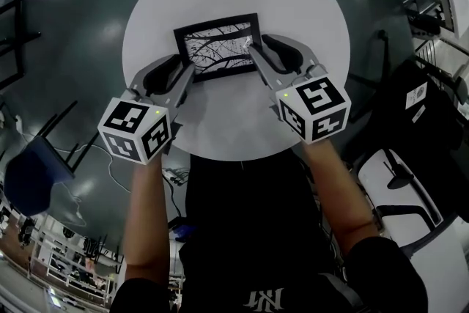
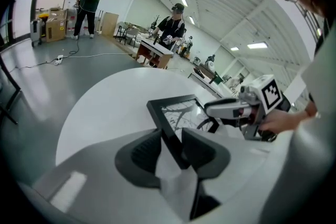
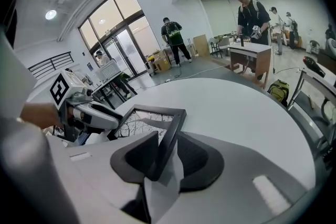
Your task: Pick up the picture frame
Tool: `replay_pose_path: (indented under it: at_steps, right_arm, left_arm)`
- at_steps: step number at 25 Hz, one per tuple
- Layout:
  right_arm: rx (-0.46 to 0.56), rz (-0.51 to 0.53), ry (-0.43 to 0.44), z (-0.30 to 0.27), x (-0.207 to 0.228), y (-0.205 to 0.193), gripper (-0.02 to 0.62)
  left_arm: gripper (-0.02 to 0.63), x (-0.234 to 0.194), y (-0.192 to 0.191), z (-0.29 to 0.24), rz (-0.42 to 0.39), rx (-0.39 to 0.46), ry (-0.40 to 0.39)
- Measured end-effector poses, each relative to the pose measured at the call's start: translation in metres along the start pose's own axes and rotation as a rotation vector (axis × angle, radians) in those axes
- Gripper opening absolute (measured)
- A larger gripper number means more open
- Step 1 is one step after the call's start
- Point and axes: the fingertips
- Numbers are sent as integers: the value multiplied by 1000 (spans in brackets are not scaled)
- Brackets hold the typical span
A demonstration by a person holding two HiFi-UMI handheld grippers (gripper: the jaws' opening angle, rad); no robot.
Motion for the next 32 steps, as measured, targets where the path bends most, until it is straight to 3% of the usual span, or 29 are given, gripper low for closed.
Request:
replay_pose_path:
  at_steps: [6, 19, 32]
  right_arm:
    - [-10, 18, -13, -2, -2, -1, 112]
    - [-5, 9, -36, -1, -2, -3, 98]
    - [-2, 17, -23, 4, -5, 1, 86]
  left_arm:
    - [117, -1, -1, -2, -2, -51, 31]
    - [107, -1, -2, -3, 44, -34, 59]
    - [106, 3, -5, 1, 21, -44, 77]
Point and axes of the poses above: the fingertips, and each gripper's own axes: z backward along the fingers, x to its right, y out of its top, and after that the axes turned 3 degrees about -y, right-handed
